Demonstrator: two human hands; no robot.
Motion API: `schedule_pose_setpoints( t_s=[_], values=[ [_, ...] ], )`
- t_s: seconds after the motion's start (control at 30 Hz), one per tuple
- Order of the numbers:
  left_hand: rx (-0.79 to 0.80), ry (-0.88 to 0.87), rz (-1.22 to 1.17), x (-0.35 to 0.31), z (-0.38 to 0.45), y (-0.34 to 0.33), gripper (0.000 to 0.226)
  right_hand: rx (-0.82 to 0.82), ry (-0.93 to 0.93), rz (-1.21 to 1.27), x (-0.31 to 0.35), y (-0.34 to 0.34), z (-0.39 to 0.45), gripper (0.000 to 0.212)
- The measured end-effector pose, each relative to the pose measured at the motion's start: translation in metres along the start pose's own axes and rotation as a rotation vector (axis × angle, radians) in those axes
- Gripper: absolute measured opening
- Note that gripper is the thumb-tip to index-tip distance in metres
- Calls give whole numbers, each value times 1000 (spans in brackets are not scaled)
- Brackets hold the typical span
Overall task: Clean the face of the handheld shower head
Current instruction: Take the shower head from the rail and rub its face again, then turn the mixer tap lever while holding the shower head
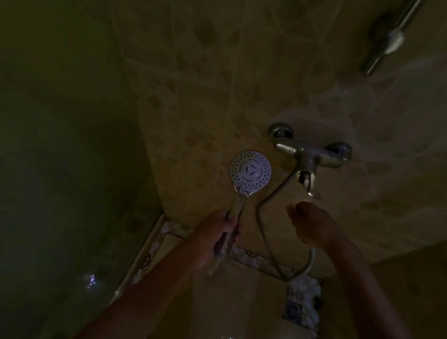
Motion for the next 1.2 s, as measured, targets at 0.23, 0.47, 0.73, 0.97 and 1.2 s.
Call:
schedule_pose_setpoints(
  t_s=[0.23, 0.47, 0.73, 0.97, 1.2],
  values=[
    [87, -102, -44, -49, -46, -51, 14, -129, 171, 351, 29, 36, -83, 33],
    [208, -179, -41, -107, -95, -106, 16, -285, 261, 615, 43, 50, -161, 20],
    [260, -383, 42, -162, -121, -166, 14, -285, 270, 691, 51, 66, -194, 23],
    [347, -477, 87, -170, -133, -204, 5, -419, 339, 776, 62, 90, -200, 20],
    [340, -497, 65, -156, -129, -206, 8, -514, 308, 878, 53, 84, -197, 13]
  ],
)
Point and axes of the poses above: each hand's wrist, its own z-axis towards the middle knuckle, its own y-axis out of the back of the hand, x = y × z, the point moved 3 cm from there along z, towards the middle knuckle, and after that the axes turned 10 degrees about -z, right-handed, at the moved point
